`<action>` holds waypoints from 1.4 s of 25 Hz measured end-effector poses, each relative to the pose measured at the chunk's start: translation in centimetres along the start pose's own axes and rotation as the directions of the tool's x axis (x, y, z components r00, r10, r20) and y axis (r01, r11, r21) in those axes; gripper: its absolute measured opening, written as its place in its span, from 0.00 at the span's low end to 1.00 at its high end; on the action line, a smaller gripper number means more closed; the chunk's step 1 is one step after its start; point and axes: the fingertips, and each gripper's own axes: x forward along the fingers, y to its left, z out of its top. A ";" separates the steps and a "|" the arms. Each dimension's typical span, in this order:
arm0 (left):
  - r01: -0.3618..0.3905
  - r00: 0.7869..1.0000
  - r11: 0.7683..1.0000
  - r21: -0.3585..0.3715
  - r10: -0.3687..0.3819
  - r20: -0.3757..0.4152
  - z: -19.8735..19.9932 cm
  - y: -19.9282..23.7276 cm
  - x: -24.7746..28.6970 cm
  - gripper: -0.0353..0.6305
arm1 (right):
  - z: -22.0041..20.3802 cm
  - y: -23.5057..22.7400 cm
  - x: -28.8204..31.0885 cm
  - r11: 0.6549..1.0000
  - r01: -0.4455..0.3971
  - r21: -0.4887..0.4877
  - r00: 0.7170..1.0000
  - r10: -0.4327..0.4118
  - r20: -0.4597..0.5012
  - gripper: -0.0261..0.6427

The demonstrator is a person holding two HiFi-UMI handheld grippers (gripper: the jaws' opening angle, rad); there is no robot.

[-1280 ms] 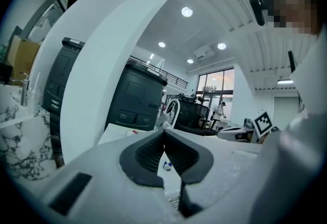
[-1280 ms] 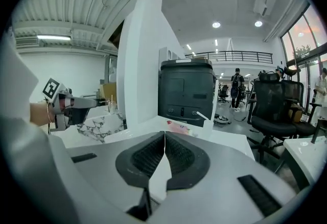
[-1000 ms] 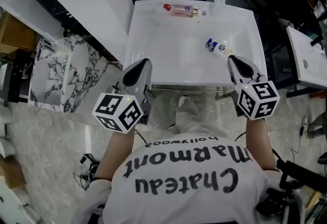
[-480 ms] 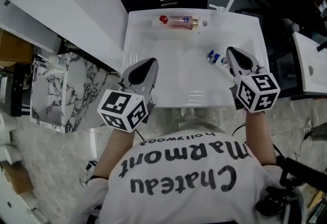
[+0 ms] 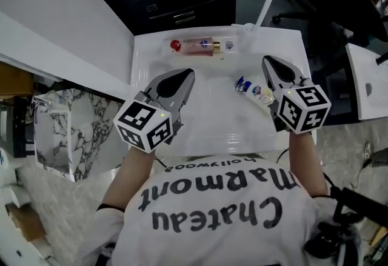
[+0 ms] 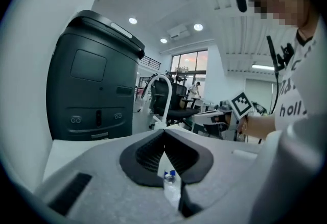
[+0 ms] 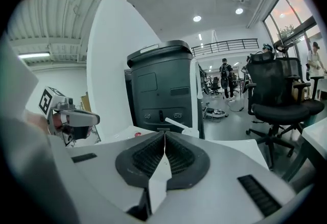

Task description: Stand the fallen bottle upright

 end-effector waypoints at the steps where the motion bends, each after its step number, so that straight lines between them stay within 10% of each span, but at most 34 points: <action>1: -0.009 1.000 0.999 0.036 0.010 -0.019 0.0 0.4 0.8 0.08 | -0.1 -0.6 0.2 1.000 0.006 0.004 1.000 -0.005 -0.001 0.06; 15: 0.113 0.956 0.943 0.313 -0.017 -0.292 -2.8 3.7 12.6 0.08 | -4.6 -3.0 2.3 0.999 -0.035 0.035 0.995 0.038 -0.097 0.06; 23: 0.270 0.857 0.836 0.478 0.017 -0.515 -7.4 5.5 16.3 0.08 | -6.6 -3.8 3.0 0.996 -0.034 0.086 0.992 0.044 -0.118 0.06; 31: 0.403 0.758 0.775 0.487 0.016 -0.653 -8.6 5.6 18.9 0.09 | -7.9 -4.8 3.1 0.991 -0.018 0.129 0.992 0.034 -0.122 0.06; 35: 0.467 0.702 0.759 0.453 -0.007 -0.712 -9.5 5.6 19.5 0.37 | -8.6 -5.7 2.9 0.988 0.005 0.156 0.992 0.014 -0.123 0.06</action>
